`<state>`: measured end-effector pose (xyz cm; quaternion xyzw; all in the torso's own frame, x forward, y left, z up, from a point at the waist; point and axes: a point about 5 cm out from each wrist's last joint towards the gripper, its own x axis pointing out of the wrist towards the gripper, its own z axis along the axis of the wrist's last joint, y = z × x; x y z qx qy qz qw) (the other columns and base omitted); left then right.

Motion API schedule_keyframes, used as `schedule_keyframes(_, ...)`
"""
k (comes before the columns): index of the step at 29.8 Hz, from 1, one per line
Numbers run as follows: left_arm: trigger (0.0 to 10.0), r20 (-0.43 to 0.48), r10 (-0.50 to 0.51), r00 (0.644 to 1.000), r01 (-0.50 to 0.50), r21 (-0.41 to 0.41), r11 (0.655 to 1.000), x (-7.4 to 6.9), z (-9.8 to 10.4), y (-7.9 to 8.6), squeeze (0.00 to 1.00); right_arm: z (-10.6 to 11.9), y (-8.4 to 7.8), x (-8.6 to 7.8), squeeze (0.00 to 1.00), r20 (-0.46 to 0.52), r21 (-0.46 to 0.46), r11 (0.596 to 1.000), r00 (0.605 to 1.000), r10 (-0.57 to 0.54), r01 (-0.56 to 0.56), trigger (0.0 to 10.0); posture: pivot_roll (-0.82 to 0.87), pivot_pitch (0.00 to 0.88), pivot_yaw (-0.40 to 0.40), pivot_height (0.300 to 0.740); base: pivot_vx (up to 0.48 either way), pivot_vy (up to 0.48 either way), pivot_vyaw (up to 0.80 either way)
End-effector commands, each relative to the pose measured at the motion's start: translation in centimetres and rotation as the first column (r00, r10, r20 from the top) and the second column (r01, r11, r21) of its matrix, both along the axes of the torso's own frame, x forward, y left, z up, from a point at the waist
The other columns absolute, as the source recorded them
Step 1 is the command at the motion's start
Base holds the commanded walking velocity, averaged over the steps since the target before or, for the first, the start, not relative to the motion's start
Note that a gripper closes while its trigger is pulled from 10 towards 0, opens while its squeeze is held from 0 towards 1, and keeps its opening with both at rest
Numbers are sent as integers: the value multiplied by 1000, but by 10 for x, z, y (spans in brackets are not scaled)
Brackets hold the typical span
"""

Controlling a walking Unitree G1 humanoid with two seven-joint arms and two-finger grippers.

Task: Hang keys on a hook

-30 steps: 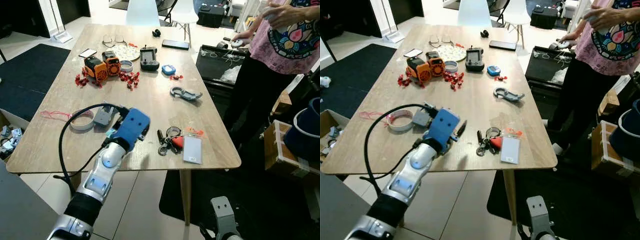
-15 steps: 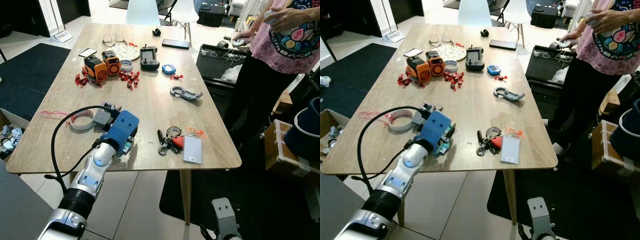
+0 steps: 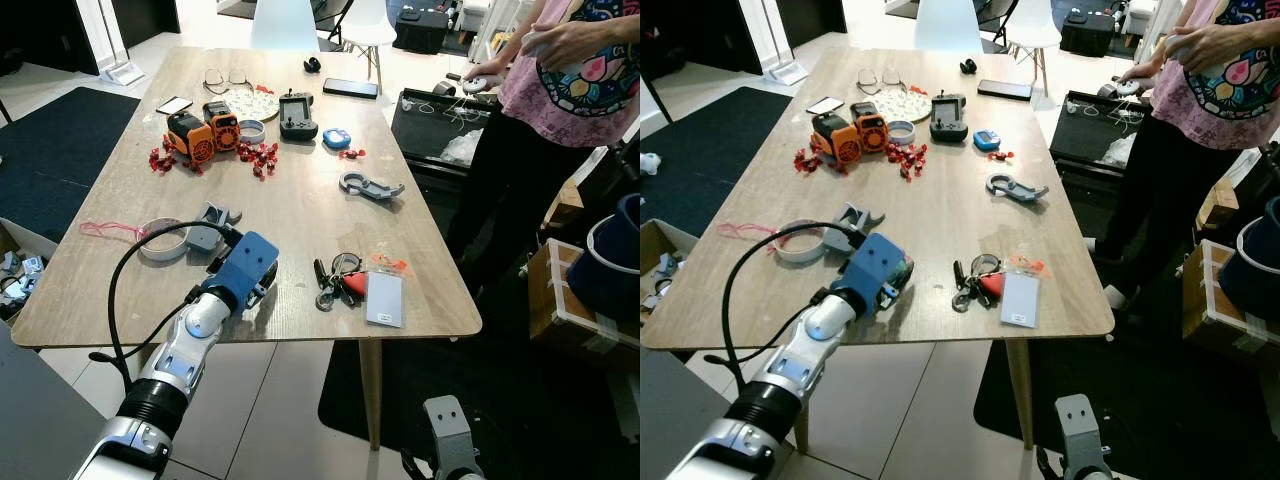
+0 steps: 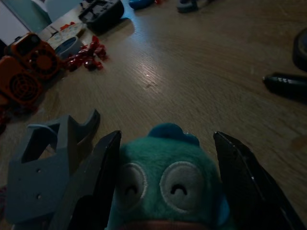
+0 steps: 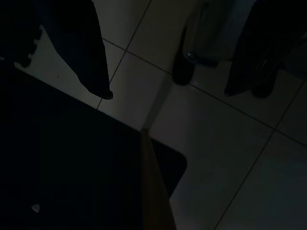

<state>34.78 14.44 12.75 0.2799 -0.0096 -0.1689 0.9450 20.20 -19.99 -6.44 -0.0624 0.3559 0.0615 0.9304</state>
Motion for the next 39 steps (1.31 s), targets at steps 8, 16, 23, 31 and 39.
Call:
schedule_keyframes(8, 10000, -13, 33, 999, -31, 96, 995, 2, -6, 14, 0, -2, -5, -6, 0, -14, -7, 1000, 1000, -13, 13, 10000, 20, 94, -35, 740, 0, 0, 0)
schedule_keyframes(16, 10000, -97, 31, 995, -18, 134, 991, 3, -13, 24, 0, -3, -4, -7, 0, -16, -4, 1000, 1000, -10, 10, 10000, 25, 99, -37, 740, 0, 0, 0)
schedule_keyframes(23, 10000, -191, 5, 982, 21, 133, 991, -1, -22, 27, 0, -4, -4, -8, 0, -19, -4, 1000, 1000, -8, 8, 10000, 25, 100, -37, 740, 0, 0, 0)
schedule_keyframes(31, 10000, -209, 1, 978, 25, 124, 992, -2, -23, 27, 322, -4, -4, -8, 0, -20, -3, 1000, 1000, -7, 7, 10000, 26, 101, -38, 740, 0, 0, 0)
schedule_keyframes(39, 10000, -301, -10, 954, 60, 156, 986, -5, -30, 31, 0, -4, -4, -8, 0, -21, -3, 1000, 1000, -6, 6, 10000, 27, 102, -38, 740, 0, 0, 0)
